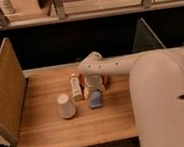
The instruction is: Wipe the white sponge on the table
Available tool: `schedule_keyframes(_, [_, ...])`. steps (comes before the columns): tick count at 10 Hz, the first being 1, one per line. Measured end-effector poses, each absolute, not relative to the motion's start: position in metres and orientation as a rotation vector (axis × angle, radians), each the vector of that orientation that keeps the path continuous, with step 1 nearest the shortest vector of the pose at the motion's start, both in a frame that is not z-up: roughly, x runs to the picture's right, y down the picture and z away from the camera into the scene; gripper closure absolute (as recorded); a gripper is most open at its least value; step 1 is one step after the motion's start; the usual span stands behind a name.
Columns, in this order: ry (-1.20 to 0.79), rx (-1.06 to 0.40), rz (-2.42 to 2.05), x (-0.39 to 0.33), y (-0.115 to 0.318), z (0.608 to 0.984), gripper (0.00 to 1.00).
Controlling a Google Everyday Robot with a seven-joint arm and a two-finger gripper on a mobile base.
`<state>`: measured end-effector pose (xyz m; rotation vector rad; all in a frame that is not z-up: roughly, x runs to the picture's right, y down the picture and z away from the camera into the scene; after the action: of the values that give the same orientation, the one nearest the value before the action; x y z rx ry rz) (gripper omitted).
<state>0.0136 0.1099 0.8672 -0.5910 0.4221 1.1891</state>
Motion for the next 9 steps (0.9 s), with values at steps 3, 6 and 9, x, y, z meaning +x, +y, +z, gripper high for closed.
schedule_keyframes(3, [0.455,-0.592,1.228,0.031,0.114,0.886,0.34])
schedule_keyframes(6, [0.479,-0.599,1.234,0.034,0.120,0.898,0.40])
schedule_keyframes(9, [0.503,-0.623,1.232,0.037,0.136,0.901,0.72])
